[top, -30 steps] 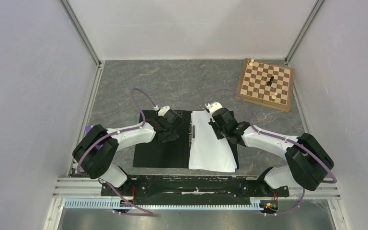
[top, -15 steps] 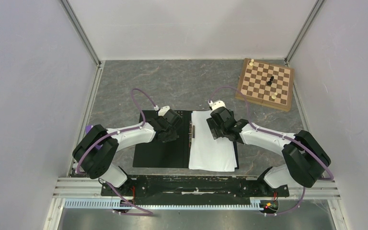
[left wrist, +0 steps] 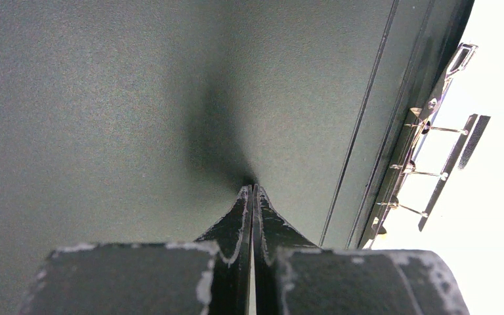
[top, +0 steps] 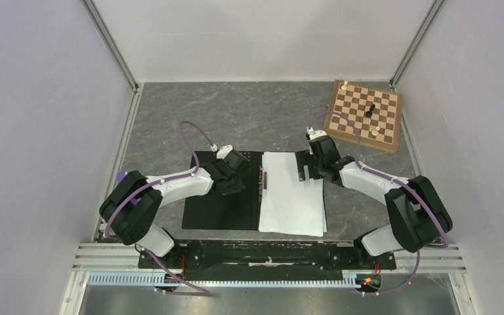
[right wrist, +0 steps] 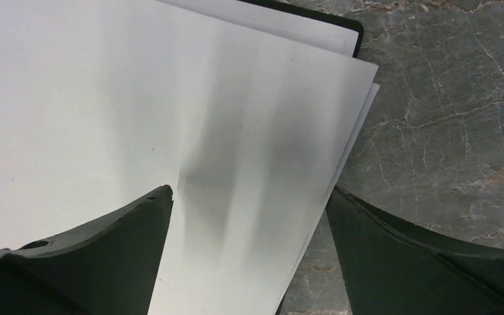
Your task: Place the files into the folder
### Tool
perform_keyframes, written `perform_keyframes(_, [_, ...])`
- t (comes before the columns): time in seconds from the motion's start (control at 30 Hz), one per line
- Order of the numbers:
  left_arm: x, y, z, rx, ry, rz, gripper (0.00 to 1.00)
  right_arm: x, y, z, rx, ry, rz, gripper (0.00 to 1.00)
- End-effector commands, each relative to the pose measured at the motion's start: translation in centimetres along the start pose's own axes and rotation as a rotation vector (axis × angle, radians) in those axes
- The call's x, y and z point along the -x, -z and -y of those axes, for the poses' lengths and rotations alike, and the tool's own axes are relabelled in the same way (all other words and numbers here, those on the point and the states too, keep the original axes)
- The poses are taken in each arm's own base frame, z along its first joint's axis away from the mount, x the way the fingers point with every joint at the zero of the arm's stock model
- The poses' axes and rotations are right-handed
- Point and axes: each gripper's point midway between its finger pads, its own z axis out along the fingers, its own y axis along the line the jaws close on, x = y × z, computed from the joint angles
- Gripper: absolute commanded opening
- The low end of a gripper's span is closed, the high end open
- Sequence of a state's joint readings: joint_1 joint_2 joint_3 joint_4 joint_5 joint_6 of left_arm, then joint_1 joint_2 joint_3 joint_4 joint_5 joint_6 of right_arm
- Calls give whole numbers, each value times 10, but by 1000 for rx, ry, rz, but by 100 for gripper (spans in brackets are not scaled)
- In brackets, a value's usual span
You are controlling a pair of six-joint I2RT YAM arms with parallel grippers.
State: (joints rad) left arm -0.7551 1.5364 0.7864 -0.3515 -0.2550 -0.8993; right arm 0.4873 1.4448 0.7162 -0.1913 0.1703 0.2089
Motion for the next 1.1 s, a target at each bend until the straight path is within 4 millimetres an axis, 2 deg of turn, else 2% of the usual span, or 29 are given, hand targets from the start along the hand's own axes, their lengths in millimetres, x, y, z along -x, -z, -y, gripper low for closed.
perform_keyframes(0.0, [-1, -3, -10, 52, -10, -2, 2, 9, -9, -12, 94, -45, 19, 90])
perform_keyframes(0.23, [-2, -5, -10, 56, -17, -6, 2, 12, -19, -19, 117, -88, 10, 91])
perform_keyframes(0.47, [-2, -5, -11, 61, -21, -6, 2, 11, -21, -3, 20, -101, 16, 91])
perform_keyframes(0.57, [-1, -5, -11, 59, -18, -5, 2, 14, -16, 8, -33, -111, 31, 92])
perform_keyframes(0.77, [0, -4, -10, 56, -18, -4, 2, 12, -5, 20, -33, -161, 32, 97])
perform_keyframes(0.93, [-1, -4, -9, 49, -14, -8, 2, 7, 6, 21, -5, -170, 31, 98])
perform_keyframes(1.07, [0, -4, -8, 46, -13, -8, 2, -13, 14, 8, 60, -204, 6, 98])
